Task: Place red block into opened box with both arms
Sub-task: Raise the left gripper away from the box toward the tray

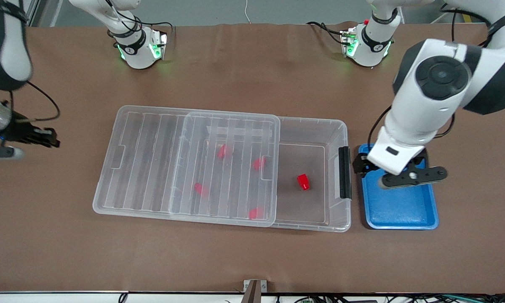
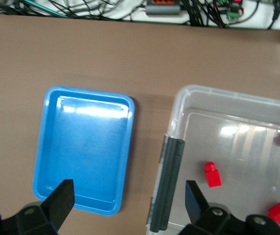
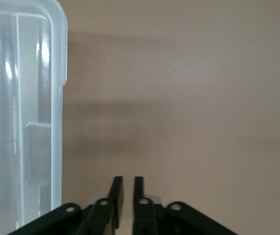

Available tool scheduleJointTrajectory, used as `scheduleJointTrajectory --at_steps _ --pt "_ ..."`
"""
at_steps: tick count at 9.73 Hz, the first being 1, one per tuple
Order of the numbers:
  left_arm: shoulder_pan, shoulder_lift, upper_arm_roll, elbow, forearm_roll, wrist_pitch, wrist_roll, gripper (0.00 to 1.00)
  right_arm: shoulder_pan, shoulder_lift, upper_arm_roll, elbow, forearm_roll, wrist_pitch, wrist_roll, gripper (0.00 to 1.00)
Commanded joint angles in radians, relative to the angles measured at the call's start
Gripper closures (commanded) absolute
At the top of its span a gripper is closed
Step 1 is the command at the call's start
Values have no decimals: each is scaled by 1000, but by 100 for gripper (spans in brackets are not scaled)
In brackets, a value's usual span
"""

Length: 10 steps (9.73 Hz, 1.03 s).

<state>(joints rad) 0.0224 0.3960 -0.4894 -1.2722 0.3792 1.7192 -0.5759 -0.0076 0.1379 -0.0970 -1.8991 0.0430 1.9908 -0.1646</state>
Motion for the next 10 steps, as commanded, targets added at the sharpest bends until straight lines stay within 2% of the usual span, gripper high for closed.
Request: scheduleJointTrajectory --at_steps 1,3,5,7,8,9,10 --pt "74 -44 -3 -9 -35 -56 89 0 17 71 43 8 21 54 -12 100" --pt "161 -98 -3 -10 -121 -85 197 0 18 97 60 -6 21 63 -13 100" --pt "233 -147 -3 -12 -222 -102 258 0 23 112 103 -9 21 57 -10 100" --pt "235 -180 -6 -12 -230 -156 272 0 25 114 141 -8 34 56 -4 100" --pt "222 -221 8 -16 -244 -180 280 0 25 118 154 -6 75 56 -4 100" --pt "170 -283 75 -68 -269 -194 297 0 26 121 170 -2 95 56 0 100" --pt "74 -330 192 -116 -285 -211 326 0 41 130 181 5 98 57 4 100"
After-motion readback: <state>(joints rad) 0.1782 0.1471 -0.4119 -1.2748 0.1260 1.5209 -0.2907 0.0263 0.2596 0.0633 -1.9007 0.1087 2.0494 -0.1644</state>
